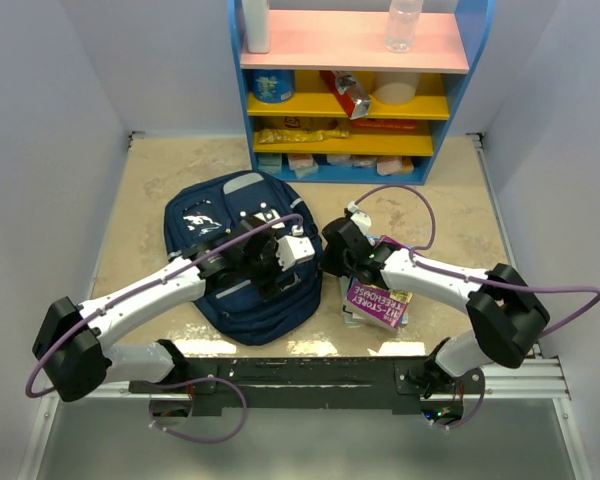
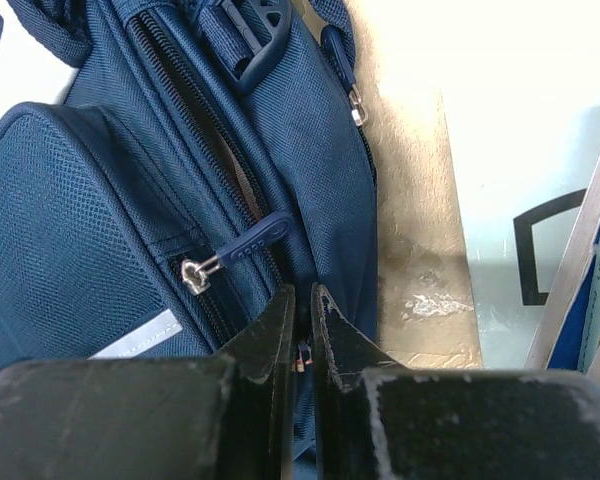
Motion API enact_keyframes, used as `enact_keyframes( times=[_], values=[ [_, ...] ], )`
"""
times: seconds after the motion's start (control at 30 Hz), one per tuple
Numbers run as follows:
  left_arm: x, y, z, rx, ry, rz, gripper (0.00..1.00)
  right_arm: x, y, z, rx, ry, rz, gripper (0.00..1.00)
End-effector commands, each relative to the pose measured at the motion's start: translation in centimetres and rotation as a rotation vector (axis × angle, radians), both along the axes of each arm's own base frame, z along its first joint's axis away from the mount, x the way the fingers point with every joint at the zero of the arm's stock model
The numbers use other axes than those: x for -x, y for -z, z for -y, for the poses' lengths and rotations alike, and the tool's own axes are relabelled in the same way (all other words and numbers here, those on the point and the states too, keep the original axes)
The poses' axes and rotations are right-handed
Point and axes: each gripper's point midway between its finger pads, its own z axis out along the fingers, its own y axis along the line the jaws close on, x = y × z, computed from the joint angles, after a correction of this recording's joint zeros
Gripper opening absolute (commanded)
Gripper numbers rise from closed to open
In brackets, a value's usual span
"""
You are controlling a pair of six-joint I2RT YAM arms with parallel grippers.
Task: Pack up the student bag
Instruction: Zip the student bag at the center of the board.
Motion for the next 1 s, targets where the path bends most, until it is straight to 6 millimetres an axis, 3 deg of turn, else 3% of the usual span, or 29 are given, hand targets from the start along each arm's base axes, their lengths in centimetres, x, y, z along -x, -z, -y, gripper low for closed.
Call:
enact_keyframes(
  times=[0.0, 0.13, 0.33, 0.37, 0.4, 0.53, 0.63, 0.8, 0.83, 0.9, 0.93, 0.97],
  values=[
    [0.2, 1.1, 0.2, 0.040, -0.044, -0.022, 0.75, -0.9, -4.4, -1.9, -0.138, 0.014, 0.062, 0.00],
    [1.4, 2.0, -0.3, 0.040, -0.016, -0.036, 0.64, -0.9, -4.3, -1.8, -0.148, 0.019, 0.051, 0.00],
    [2.0, 1.1, -0.5, 0.094, 0.025, 0.031, 0.64, -1.2, -4.5, -2.5, -0.167, 0.006, 0.037, 0.00],
    [1.7, 1.3, -0.6, 0.083, 0.016, 0.042, 0.68, -1.2, -4.8, -2.7, -0.175, 0.002, 0.038, 0.00],
    [1.5, 1.2, -0.4, 0.074, 0.016, 0.034, 1.00, -1.2, -4.8, -2.8, -0.177, -0.002, 0.036, 0.00],
    [1.7, 1.0, 0.0, 0.086, 0.038, 0.054, 1.00, -1.1, -4.7, -2.9, -0.178, -0.007, 0.032, 0.00],
    [0.9, 2.4, -0.8, 0.024, 0.009, 0.087, 1.00, -1.2, -4.9, -2.9, -0.181, -0.007, 0.035, 0.00],
    [-0.6, 2.0, -1.0, 0.004, -0.019, 0.161, 1.00, -0.9, -5.4, -2.7, -0.192, -0.012, 0.051, 0.00],
    [-0.7, 2.0, -1.0, 0.004, -0.017, 0.164, 0.97, -0.9, -5.4, -2.6, -0.194, -0.009, 0.052, 0.00],
    [-0.9, 2.1, -0.9, -0.001, -0.009, 0.178, 0.79, -0.6, -5.4, -2.6, -0.196, -0.016, 0.049, 0.00],
    [-1.0, 2.1, -0.9, -0.002, -0.005, 0.184, 0.55, -0.5, -5.5, -2.6, -0.200, -0.019, 0.047, 0.00],
    [-1.5, 1.9, -1.0, -0.006, -0.020, 0.204, 0.07, -0.5, -5.4, -2.6, -0.200, -0.020, 0.046, 0.00]
  ],
)
